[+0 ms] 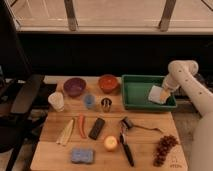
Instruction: Wipe red bowl with towel
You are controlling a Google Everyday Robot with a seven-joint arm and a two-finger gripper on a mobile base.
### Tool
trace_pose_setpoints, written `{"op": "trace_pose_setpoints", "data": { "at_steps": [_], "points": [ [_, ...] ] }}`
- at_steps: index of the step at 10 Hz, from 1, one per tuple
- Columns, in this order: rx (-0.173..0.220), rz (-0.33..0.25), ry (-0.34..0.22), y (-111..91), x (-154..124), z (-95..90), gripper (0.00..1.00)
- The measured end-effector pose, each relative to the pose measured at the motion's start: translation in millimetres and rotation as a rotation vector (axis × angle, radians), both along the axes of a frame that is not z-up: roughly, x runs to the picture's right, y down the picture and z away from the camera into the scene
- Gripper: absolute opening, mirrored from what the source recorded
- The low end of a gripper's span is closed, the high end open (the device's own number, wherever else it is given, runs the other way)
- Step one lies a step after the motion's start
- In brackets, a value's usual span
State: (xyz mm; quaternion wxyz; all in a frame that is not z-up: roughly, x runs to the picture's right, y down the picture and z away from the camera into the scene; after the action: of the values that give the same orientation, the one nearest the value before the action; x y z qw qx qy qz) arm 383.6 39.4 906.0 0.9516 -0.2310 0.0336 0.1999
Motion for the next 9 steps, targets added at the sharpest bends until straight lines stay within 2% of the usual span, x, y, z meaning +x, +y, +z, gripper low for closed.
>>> {"op": "trace_pose_setpoints", "data": {
  "at_steps": [3, 6, 7, 9],
  "points": [
    [-0.007, 0.054, 0.000, 12.9, 6.7, 17.3, 0.65],
    [-0.052, 0.078, 0.001, 30.5, 8.7, 37.9, 0.65],
    [-0.074, 0.088, 0.004, 36.8, 11.0, 39.8, 0.62],
    [-0.100, 0.103, 0.012, 41.5, 15.2, 38.2, 0.44]
  ]
}}
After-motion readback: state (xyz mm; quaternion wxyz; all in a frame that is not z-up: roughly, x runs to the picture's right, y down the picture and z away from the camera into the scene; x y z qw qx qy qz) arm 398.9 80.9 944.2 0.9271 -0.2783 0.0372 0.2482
